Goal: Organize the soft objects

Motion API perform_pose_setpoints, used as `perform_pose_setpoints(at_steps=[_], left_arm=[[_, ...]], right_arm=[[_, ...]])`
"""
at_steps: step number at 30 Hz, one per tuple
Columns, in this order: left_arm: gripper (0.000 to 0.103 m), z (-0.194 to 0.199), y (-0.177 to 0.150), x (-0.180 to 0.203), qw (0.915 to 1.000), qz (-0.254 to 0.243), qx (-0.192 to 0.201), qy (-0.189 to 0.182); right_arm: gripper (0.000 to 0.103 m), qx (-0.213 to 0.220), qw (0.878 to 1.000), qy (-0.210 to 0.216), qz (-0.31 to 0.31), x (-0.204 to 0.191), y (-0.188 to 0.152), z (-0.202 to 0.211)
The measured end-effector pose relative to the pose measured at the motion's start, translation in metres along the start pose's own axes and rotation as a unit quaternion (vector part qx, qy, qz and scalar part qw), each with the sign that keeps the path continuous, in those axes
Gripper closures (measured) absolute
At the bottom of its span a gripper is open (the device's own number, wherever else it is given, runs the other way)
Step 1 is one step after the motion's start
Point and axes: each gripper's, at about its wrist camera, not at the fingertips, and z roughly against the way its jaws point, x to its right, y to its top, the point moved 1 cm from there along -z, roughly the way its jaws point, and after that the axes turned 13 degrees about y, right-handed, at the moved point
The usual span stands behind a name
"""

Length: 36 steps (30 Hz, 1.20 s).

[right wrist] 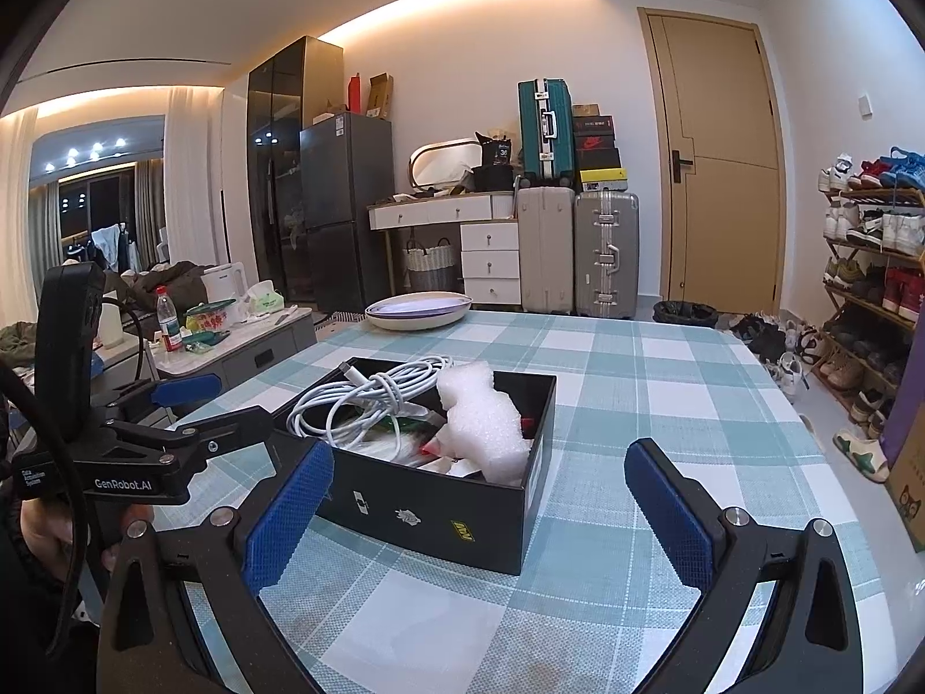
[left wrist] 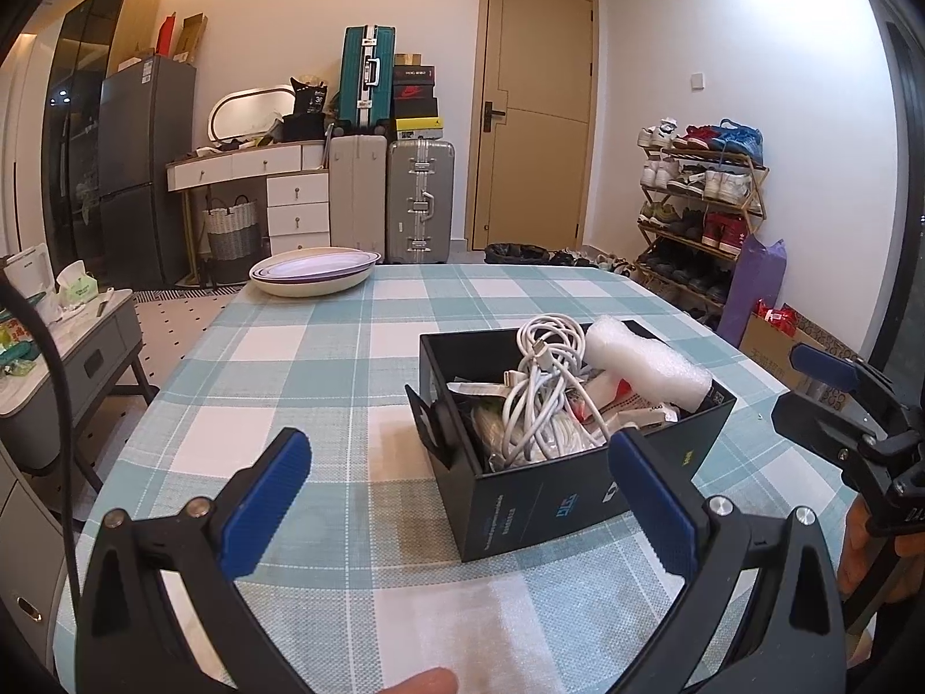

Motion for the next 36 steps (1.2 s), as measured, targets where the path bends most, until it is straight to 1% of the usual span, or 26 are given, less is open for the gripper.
perform_pose_setpoints(at_steps=[36], left_arm=[[0.0,0.0033,0.002,-0.0006,1.0,0.003,0.001,0.0]], right_arm=[[0.0,0.003,1.0,-0.001,0.007,-0.0023,0.0008,0.0014]])
